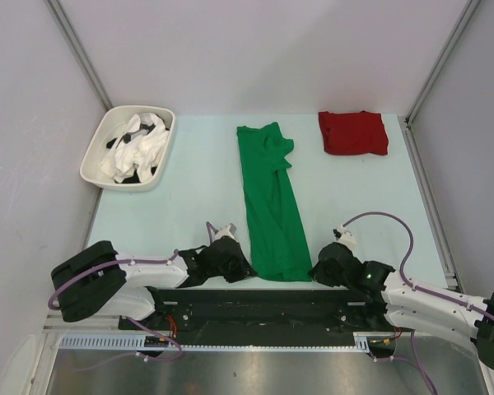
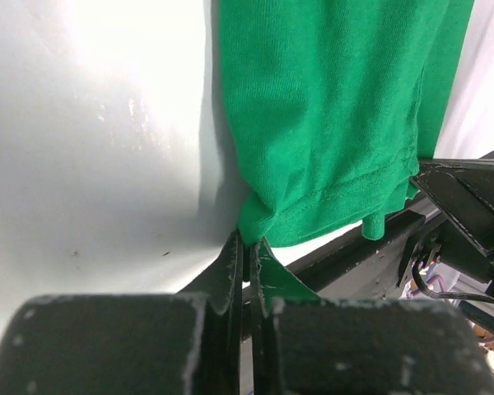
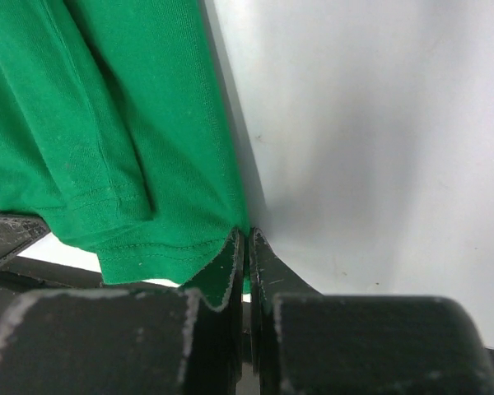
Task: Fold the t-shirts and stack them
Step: Fold the tshirt
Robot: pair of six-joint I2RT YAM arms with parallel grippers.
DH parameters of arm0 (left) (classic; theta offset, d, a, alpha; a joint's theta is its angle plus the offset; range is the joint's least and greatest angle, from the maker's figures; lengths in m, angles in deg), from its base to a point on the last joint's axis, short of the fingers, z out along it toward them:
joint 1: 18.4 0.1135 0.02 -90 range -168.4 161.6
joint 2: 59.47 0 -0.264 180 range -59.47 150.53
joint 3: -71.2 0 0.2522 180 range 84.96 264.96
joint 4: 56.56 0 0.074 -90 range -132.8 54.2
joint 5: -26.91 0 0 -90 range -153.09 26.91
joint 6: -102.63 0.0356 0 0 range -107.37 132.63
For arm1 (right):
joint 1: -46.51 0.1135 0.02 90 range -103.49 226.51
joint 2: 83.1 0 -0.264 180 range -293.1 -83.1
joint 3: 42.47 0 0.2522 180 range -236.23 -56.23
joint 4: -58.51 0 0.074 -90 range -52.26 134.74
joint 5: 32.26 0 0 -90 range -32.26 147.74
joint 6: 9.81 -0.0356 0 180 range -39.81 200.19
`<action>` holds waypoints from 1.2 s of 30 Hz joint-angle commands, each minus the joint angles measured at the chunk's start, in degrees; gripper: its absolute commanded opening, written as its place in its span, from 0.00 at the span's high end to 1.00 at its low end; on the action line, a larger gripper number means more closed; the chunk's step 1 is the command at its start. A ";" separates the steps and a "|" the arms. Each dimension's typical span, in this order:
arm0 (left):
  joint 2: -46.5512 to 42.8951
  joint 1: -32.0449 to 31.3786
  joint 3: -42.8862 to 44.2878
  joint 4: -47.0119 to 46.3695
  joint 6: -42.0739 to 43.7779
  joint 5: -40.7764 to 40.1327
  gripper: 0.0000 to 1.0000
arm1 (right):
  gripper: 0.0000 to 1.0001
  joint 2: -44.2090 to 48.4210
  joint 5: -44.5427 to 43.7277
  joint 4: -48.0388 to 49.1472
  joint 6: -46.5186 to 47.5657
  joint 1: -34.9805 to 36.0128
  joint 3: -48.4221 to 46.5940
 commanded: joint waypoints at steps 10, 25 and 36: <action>-11.62 -5.63 -9.42 11.46 -5.91 -5.51 1.00 | 1.00 2.87 2.07 -4.57 -2.64 2.18 4.08; -30.34 -12.50 -13.22 23.22 -15.51 -13.06 1.00 | 1.00 7.44 -1.00 -8.44 -5.81 8.34 3.56; -32.64 -10.39 -1.79 30.80 -6.47 -17.91 1.00 | 1.00 5.42 -6.01 -6.07 4.90 8.61 -7.85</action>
